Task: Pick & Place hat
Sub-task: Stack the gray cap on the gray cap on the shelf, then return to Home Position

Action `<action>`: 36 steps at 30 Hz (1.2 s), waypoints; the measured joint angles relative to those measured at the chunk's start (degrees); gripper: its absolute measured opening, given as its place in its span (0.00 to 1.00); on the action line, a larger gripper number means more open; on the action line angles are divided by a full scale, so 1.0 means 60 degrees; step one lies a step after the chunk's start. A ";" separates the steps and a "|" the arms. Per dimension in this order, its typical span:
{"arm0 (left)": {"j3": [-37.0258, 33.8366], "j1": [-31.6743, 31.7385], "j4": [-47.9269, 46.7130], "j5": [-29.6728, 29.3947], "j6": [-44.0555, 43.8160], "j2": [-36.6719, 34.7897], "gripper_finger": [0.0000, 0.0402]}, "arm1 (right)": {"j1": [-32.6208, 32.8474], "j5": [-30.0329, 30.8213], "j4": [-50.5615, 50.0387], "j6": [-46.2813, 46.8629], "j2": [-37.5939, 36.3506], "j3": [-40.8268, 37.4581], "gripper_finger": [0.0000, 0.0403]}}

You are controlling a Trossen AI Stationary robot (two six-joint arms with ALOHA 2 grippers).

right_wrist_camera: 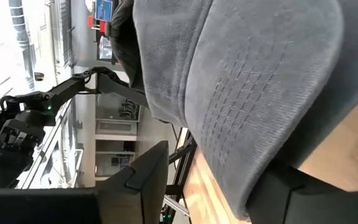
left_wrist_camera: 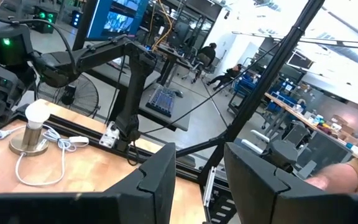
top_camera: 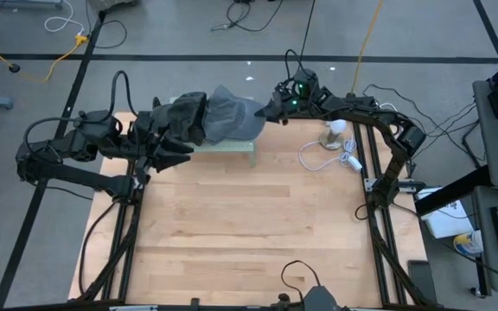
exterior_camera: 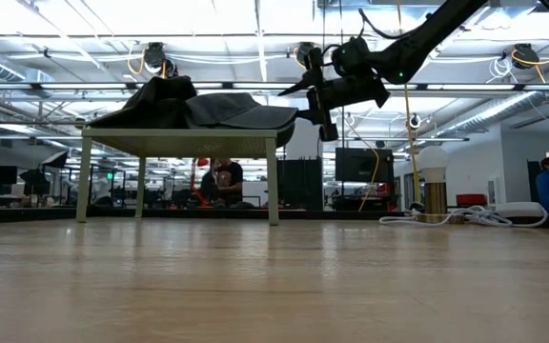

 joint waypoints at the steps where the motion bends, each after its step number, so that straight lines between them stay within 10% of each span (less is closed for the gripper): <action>1: 0.0000 0.0000 0.0000 0.0000 0.0000 0.0000 0.35 | -0.0016 0.0001 -0.0014 0.0020 0.0000 0.0000 0.41; 19: 0.0000 0.0000 0.0004 0.0179 -0.0230 0.0000 0.35 | -0.0147 0.0350 -0.1099 -0.0168 -0.0269 -0.0007 0.38; 36: 0.0000 0.0000 0.0022 0.0579 -0.0247 0.0000 0.35 | -0.0818 0.3445 -0.6174 -0.3595 -0.3046 -0.0004 0.38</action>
